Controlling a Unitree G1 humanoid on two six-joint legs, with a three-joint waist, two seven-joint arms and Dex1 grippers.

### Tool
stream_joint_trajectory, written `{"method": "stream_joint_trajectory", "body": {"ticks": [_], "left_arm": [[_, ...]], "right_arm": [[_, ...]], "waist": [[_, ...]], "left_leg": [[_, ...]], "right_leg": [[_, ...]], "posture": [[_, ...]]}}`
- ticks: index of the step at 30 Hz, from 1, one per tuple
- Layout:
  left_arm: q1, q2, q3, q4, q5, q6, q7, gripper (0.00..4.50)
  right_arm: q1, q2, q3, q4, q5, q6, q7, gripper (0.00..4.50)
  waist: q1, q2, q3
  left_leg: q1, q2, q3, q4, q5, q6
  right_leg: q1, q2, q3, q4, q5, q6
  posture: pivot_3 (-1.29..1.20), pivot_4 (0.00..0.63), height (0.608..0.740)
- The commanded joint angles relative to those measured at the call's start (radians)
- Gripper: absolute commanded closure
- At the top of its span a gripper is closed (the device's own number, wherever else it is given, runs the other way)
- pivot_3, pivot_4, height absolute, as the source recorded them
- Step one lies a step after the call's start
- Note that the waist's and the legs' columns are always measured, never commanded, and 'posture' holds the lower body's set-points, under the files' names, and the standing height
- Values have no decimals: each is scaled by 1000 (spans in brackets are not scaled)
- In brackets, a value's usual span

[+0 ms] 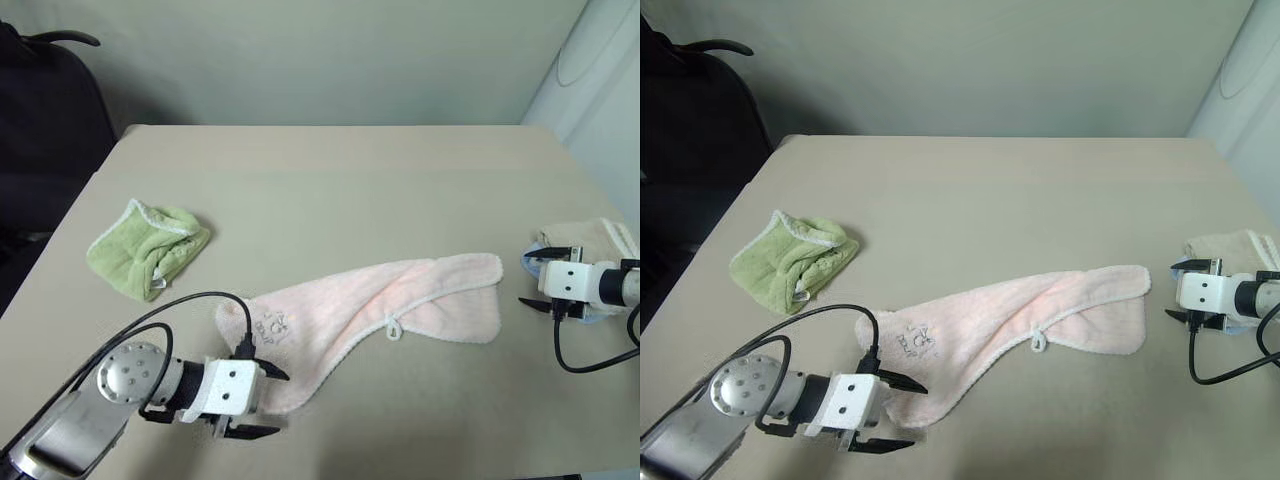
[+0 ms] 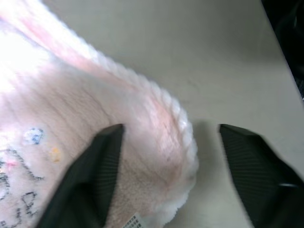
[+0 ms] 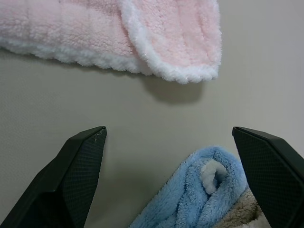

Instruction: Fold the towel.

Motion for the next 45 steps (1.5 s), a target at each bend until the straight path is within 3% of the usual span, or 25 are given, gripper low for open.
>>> {"method": "stream_joint_trajectory", "body": {"ticks": [1, 6, 9, 18, 19, 25, 41, 45], "left_arm": [[-11, -17, -45, 10, 66, -52, 25, 630], [-26, -39, -87, 40, 118, -58, 46, 630], [-30, -48, -88, 54, 125, -65, 54, 1171], [-37, -56, -15, 58, 40, -58, 38, 4270], [-39, -56, -7, 59, 43, -57, 46, 4455], [-46, -71, 12, 67, 18, -51, 60, 4455], [-30, -73, 46, 36, -11, -14, 95, 4455], [-1, -68, 67, 24, -14, -12, 101, 4500]], "right_arm": [[-26, -8, -26, -18, 20, 3, -1, 0], [-12, -12, -33, -28, 26, 4, -4, 0], [-1, -15, -39, -39, 30, 9, -6, 0], [20, -52, -55, -44, 41, -12, 11, 0], [17, -59, -55, -37, 42, -20, 16, 0], [-29, -79, -17, 27, -22, -107, 3, 0], [-229, 98, 96, 179, -136, -217, -86, 0], [-246, 102, 98, 195, -138, -231, -86, 856]], "waist": [[0, 0, 0], [1, 2, -1], [4, 4, -2], [12, 6, -3], [11, 6, -3], [4, 6, -3], [-8, 6, -3], [-8, 6, -3]], "left_leg": [[0, 0, 0, 0, 0, 0], [1, 0, 0, 0, 0, 0], [1, 0, 1, 0, 0, 0], [3, 0, 1, 1, 0, 0], [3, 0, 1, 1, 0, 0], [3, 0, 1, -3, 0, 0], [5, 0, 1, -6, 0, 0], [5, 0, 1, -6, 0, 0]], "right_leg": [[0, 0, 0, 0, 0, 0], [1, 0, 0, 0, 0, 0], [2, 0, 1, -1, 0, 0], [4, 0, 2, 0, 0, 0], [4, 0, 2, 0, 0, 0], [3, 0, 2, -1, 0, 0], [1, 0, 2, 0, 0, 0], [1, 0, 2, 0, 0, 0]], "posture": [[0, 150, 740], [0, 150, 740], [0, 150, 740], [0, 150, 740], [0, 150, 740], [0, 150, 740], [0, 150, 740], [0, 150, 740]]}}
